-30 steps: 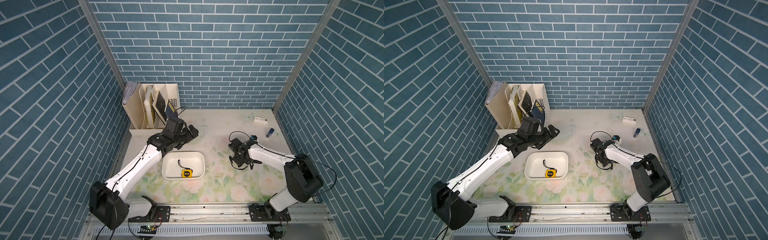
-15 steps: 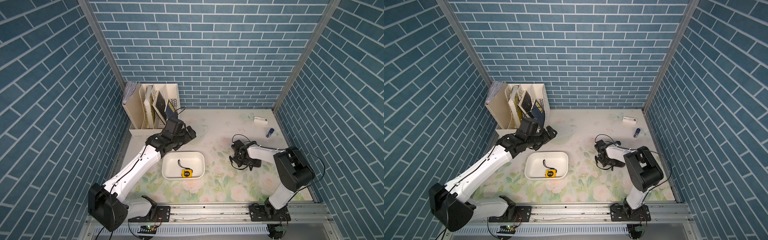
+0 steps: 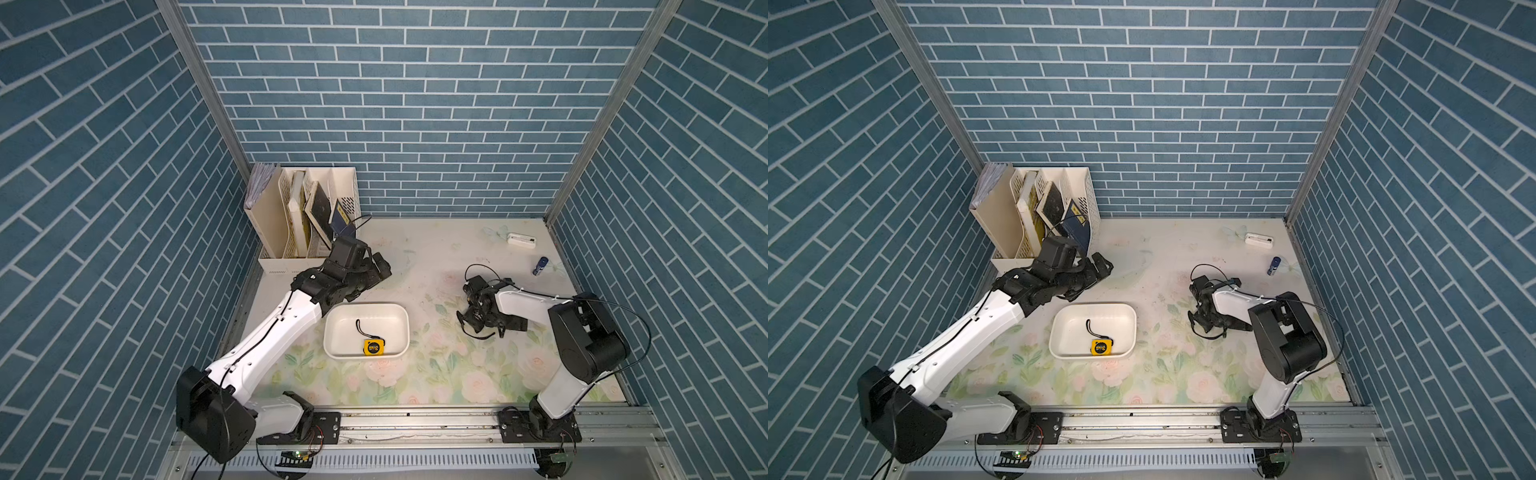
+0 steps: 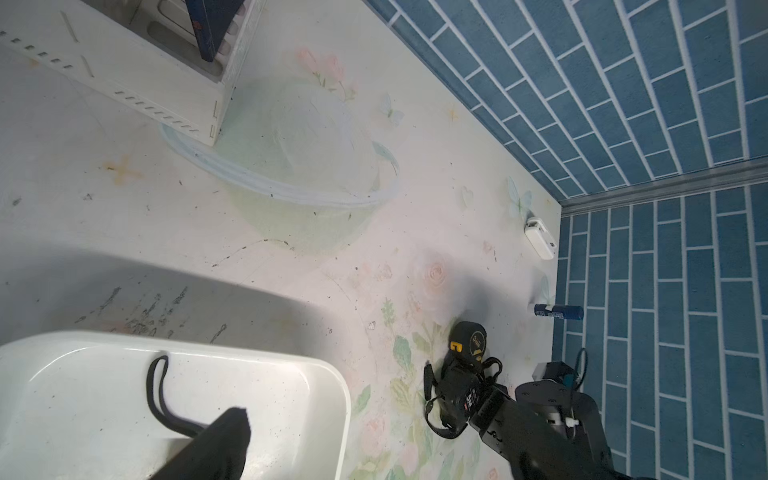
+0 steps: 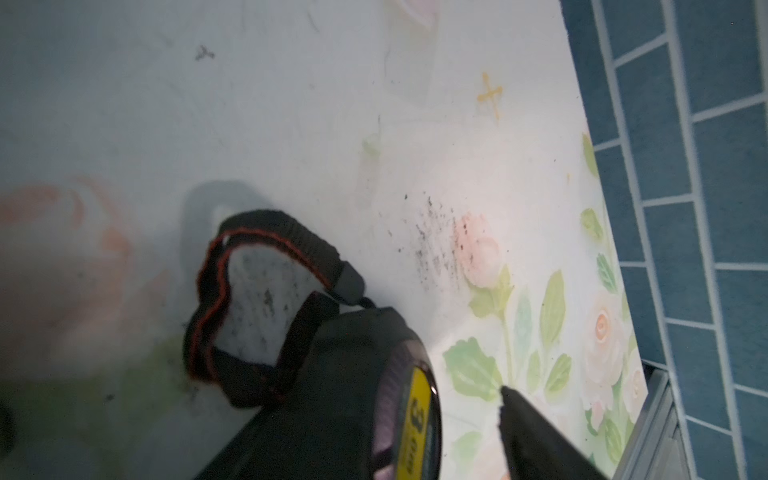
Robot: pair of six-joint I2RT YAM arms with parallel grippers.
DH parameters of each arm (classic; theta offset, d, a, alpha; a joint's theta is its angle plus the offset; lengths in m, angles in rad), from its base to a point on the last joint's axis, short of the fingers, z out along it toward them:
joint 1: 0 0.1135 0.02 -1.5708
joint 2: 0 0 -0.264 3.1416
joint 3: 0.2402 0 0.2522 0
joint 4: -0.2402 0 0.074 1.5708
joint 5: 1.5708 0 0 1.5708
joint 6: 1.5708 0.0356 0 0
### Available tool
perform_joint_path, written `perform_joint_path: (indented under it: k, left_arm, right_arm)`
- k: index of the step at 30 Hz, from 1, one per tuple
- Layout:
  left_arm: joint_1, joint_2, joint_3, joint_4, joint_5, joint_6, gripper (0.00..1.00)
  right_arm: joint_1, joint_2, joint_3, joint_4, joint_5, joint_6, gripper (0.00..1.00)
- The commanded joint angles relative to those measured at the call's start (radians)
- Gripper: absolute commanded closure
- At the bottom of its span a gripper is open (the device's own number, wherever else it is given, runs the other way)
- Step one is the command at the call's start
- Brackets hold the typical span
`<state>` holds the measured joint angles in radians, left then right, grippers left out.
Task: Take the tape measure out of the storage box
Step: Place the tape measure at the center of the board.
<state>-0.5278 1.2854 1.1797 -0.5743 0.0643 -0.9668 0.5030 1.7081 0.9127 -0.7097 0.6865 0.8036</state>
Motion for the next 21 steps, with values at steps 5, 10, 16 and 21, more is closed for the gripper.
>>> perform_joint_path:
  k: [5,10,16,21]
  left_arm:
    - [0.006,-0.011,0.022,-0.036,-0.025,0.025,0.0]
    - [0.005,-0.014,0.024,-0.039,-0.025,0.026,0.0]
    - [0.005,-0.011,0.027,-0.037,-0.022,0.029,0.0]
    - [0.006,-0.006,0.024,-0.102,-0.052,0.075,0.0]
  right_arm:
    - [0.003,-0.057,0.004,0.012,-0.056,-0.001,0.11]
    - [0.004,-0.141,0.017,-0.015,-0.06,-0.001,0.11]
    - [0.005,-0.22,0.044,-0.04,-0.065,0.0,0.11]
    - [0.014,-0.304,0.06,0.01,-0.11,-0.032,0.11]
